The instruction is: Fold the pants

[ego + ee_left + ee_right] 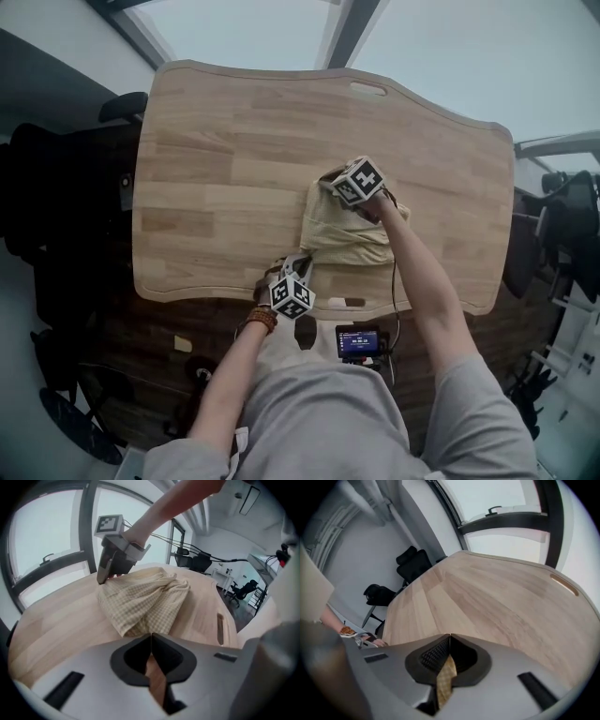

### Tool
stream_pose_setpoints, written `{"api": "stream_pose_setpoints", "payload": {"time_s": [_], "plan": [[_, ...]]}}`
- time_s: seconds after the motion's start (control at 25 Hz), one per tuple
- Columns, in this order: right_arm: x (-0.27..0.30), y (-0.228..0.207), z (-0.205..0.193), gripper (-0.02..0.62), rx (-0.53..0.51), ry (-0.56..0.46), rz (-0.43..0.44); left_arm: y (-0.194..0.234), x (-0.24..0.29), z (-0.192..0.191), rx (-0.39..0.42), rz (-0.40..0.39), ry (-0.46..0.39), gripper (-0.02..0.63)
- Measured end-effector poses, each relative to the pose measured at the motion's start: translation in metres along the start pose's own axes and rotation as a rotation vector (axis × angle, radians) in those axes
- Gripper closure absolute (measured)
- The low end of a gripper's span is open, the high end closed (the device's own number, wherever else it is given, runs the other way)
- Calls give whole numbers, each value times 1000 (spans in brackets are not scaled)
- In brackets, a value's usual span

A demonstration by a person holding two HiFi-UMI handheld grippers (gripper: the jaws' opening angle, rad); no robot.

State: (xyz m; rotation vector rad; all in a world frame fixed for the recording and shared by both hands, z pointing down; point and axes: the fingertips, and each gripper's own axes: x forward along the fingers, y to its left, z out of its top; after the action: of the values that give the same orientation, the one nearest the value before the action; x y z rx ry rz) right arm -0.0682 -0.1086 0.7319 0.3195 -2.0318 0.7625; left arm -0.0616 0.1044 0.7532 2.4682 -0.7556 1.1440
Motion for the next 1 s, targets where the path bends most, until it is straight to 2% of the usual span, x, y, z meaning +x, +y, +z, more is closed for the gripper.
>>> {"api": "stream_pose_setpoints", "payload": {"time_s": [0.12, 0.16, 0.2, 0.28, 0.36, 0.48, 0.56, 0.68, 0.88, 1.0], "plan": [[13, -8, -11, 583, 40, 6, -61, 0, -5, 2, -49, -17, 0, 589], [9, -8, -9, 567, 33, -30, -90, 3, -12, 8, -56, -7, -23, 588], [-1, -10, -2, 522, 29, -95, -129, 10, -22, 19, -50, 19, -64, 588], [-35, -9, 17, 531, 43, -256, -193, 29, -42, 41, 8, 88, -147, 584], [-53, 6, 19, 545, 38, -325, -166, 41, -41, 45, 116, 98, -140, 560], [-36, 21, 1, 538, -29, -248, -144, 33, -13, 22, 319, 11, -3, 476], [-17, 13, -10, 539, -23, -171, -172, 26, -1, 14, 387, -21, 36, 488], [4, -4, -18, 589, -4, -81, -233, 29, -2, 18, 321, -8, 16, 572], [8, -21, -11, 592, -2, -69, -316, 23, -27, 23, 317, 52, -52, 594], [12, -22, -15, 592, 7, -57, -362, 4, -23, -10, 323, 21, 21, 601]]}}
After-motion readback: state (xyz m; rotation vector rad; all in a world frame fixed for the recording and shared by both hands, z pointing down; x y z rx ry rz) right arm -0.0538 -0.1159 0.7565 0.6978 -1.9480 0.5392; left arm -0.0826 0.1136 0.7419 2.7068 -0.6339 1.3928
